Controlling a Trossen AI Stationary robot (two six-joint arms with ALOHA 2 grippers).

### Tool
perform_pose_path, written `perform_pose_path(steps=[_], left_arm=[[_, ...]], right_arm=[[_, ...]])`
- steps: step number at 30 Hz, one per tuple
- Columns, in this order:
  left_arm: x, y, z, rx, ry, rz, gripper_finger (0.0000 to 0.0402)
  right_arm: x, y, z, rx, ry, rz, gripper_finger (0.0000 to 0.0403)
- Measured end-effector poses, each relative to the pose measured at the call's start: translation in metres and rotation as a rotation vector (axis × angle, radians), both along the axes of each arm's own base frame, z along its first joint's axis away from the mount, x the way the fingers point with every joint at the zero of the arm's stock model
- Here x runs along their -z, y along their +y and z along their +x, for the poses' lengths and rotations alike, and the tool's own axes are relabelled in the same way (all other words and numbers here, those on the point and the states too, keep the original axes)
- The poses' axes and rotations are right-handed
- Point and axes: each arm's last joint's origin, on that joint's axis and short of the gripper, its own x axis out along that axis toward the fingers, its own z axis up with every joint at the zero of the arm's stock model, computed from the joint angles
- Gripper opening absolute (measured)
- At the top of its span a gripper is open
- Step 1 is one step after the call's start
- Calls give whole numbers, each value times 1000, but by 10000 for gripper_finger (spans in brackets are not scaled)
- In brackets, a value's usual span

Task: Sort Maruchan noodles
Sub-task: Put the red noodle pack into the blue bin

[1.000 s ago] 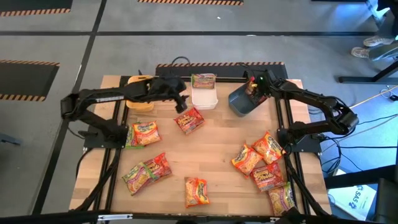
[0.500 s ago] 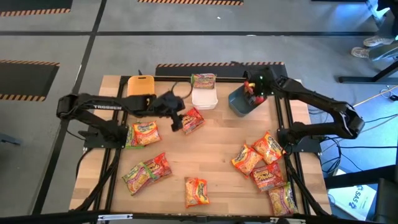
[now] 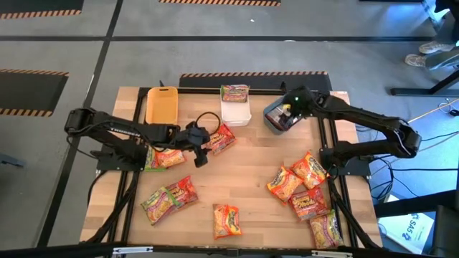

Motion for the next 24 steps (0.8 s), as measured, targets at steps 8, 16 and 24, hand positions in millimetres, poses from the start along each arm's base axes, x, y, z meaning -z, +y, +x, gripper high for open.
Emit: perform_pose_path(steps=[8,16,24], left_arm=[[-2,-5,2,10,-34,24,198],[-4,-5,4,14,-56,49,198],[-4,-4,4,4,-60,63,198]], right_arm=[[28,10,-8,11,93,66,295],[46,8,-9,134,74,50,295],[68,0,6,73,119,76,295]])
